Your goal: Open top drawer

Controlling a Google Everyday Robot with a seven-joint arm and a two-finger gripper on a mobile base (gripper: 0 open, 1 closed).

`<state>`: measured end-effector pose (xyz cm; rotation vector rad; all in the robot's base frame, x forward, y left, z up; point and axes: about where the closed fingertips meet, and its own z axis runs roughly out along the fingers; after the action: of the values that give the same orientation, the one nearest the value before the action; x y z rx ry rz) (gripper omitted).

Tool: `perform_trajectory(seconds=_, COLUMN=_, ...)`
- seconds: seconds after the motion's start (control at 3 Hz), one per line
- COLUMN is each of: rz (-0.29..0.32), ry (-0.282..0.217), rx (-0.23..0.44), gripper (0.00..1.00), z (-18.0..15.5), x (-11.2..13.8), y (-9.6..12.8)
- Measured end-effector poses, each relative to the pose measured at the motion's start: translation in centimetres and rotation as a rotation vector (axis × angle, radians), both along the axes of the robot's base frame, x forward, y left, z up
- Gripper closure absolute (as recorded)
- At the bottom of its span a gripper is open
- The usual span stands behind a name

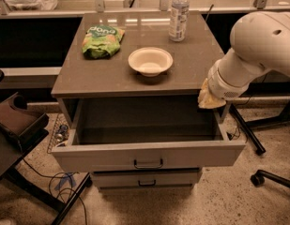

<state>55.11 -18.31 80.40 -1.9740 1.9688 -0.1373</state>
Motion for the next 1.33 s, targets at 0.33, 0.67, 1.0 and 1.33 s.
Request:
perform_trajectory(seconds=0.33, rz=-0.001, ry=0.000, rx=-0.002, gripper=1.00, z=0.0, x=0.0, y=0.0)
perform_trajectory(seconds=0.67, rz=0.012, ry=-0.004, rx=-0.012, gripper=1.00, z=-1.4, x=0.0, y=0.1)
perform_trajectory(seconds=1.0, rz=0.046, ry=-0.009, rx=-0.018, gripper=1.00, z=-5.1, x=0.0, y=0.3)
perform_trajectory(seconds=1.33, rz=0.053, ry=-0.012, rx=-0.006, gripper=1.00, z=-7.1, x=0.1, y=0.4)
